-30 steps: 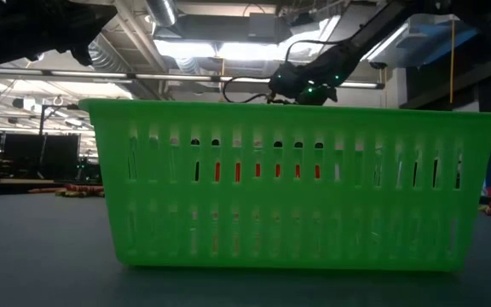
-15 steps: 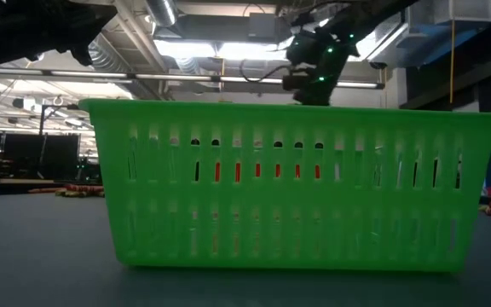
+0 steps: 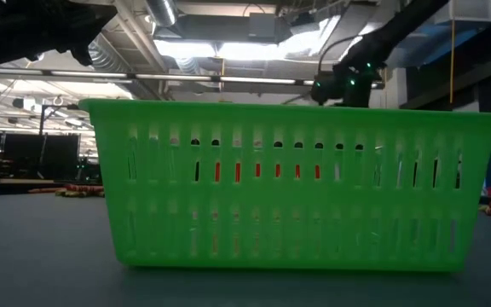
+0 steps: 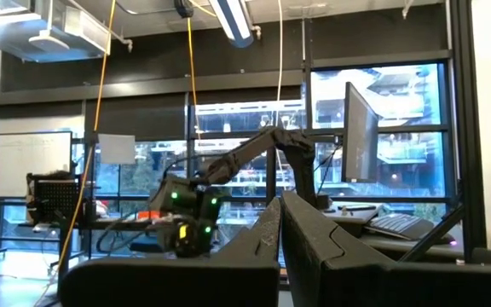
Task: Sort crayons
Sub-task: Put the orange crayon into the transparent bin
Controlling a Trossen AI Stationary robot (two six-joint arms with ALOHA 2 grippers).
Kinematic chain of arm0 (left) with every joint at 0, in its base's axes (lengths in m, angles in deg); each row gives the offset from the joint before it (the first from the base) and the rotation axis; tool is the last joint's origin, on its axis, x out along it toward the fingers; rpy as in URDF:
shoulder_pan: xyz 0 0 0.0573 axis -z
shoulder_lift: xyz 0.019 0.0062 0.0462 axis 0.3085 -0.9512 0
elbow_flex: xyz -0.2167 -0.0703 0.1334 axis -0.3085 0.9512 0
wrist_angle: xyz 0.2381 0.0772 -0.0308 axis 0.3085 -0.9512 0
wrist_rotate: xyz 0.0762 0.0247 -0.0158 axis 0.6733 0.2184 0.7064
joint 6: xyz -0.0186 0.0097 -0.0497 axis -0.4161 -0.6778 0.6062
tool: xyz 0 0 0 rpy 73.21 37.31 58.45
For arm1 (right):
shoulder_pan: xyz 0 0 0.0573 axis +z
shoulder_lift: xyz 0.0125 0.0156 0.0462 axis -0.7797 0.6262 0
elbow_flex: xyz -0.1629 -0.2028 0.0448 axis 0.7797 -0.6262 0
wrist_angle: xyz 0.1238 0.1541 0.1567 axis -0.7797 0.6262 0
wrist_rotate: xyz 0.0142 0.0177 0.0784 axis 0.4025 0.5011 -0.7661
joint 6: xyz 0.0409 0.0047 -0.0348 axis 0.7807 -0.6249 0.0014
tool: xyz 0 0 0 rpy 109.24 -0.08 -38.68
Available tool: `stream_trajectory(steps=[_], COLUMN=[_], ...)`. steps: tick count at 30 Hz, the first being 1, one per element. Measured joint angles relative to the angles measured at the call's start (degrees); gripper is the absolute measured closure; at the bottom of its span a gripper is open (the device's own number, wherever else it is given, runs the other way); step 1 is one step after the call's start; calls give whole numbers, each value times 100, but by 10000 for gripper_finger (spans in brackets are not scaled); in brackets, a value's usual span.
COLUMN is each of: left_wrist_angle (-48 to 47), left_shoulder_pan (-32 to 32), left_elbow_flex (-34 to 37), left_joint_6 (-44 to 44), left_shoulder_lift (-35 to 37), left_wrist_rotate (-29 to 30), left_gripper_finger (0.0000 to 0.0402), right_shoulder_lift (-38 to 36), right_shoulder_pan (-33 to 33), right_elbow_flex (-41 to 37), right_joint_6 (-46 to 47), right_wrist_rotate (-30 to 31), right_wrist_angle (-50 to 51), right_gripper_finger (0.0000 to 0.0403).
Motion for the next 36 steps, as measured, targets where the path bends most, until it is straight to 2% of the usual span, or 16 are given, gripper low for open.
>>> stream_trajectory(steps=[8,22,28,33,36], left_wrist_angle=[0,0,0,2,2], left_shoulder_pan=[2,0,0,1,0], left_elbow_flex=[0,0,-2,0,-1], left_joint_6=[-2,-3,-3,-2,-3], left_shoulder_lift=[0,0,2,2,2], left_wrist_rotate=[2,4,2,2,2], left_gripper_finger=[401,401,401,401,401], right_shoulder_lift=[156,859,872,883,907], right_shoulder_pan=[-60,-137,-185,-165,-154], right_elbow_flex=[-443,-436,-438,-394,-248], right_joint_6=[227,262,140,-35,-105], right_wrist_rotate=[-74,-117,-431,-365,-249], right_wrist_angle=[-224,-458,-474,-436,-335], right_gripper_finger=[251,256,318,382,393])
